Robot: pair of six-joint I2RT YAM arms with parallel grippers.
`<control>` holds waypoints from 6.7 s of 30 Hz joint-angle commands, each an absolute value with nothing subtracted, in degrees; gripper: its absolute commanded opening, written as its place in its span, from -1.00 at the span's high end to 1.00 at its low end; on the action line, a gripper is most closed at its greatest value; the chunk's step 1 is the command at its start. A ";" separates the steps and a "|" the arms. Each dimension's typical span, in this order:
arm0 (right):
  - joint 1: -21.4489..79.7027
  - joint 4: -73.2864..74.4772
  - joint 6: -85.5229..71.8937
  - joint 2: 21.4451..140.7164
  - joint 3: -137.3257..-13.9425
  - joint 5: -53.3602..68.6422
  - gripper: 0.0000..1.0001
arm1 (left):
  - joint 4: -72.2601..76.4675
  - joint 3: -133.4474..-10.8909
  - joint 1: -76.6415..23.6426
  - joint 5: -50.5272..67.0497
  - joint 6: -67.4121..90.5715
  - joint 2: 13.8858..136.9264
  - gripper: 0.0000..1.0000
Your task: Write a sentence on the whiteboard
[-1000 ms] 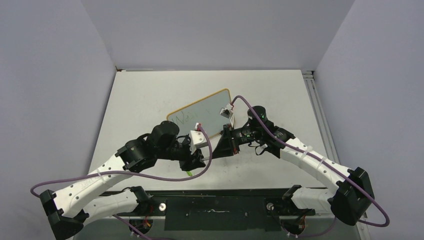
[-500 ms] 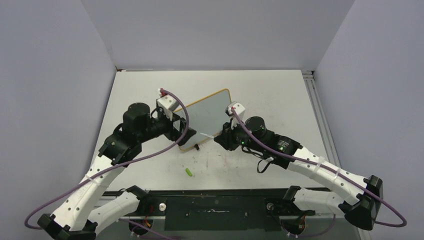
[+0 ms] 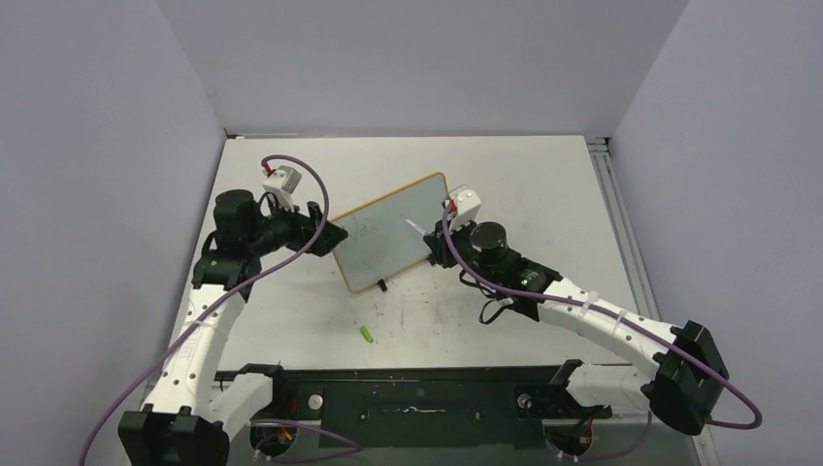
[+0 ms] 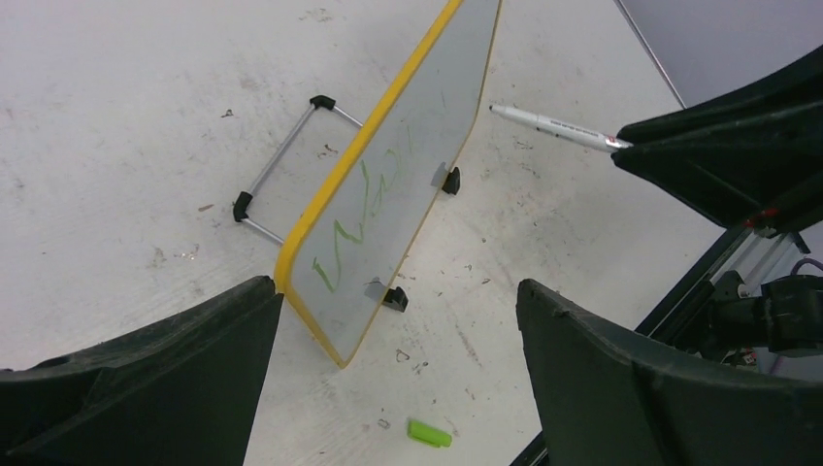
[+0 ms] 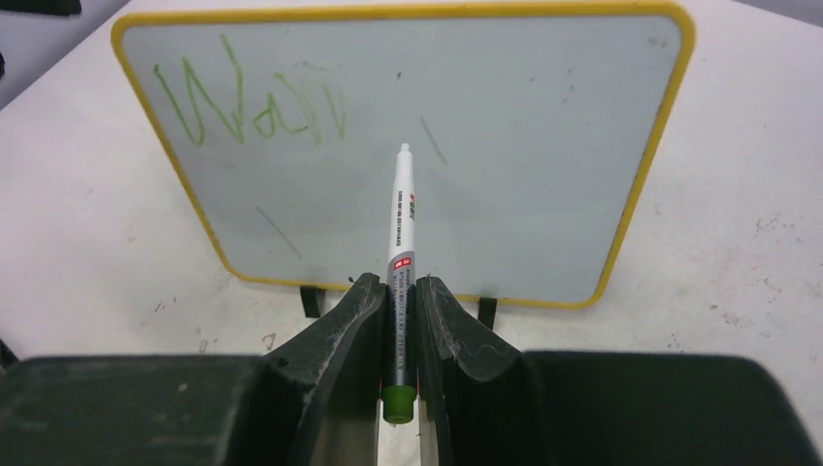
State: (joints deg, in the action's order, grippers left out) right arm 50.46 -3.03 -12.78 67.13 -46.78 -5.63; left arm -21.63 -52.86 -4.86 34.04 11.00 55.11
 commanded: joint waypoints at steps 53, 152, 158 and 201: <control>43.38 -23.59 -11.55 79.41 -50.43 11.20 0.89 | -14.71 -50.23 -4.04 35.59 9.14 64.93 0.29; 43.96 -23.26 -13.89 76.75 -41.57 3.52 0.89 | -16.76 -51.32 -5.55 32.97 6.92 67.18 0.68; 43.91 -24.00 -14.22 76.76 -41.47 3.63 0.89 | -17.59 -51.46 -6.35 31.96 5.97 67.23 0.83; 42.92 -26.91 -15.62 77.34 -42.35 0.18 0.89 | -19.86 -51.94 -8.78 28.94 3.16 66.72 1.00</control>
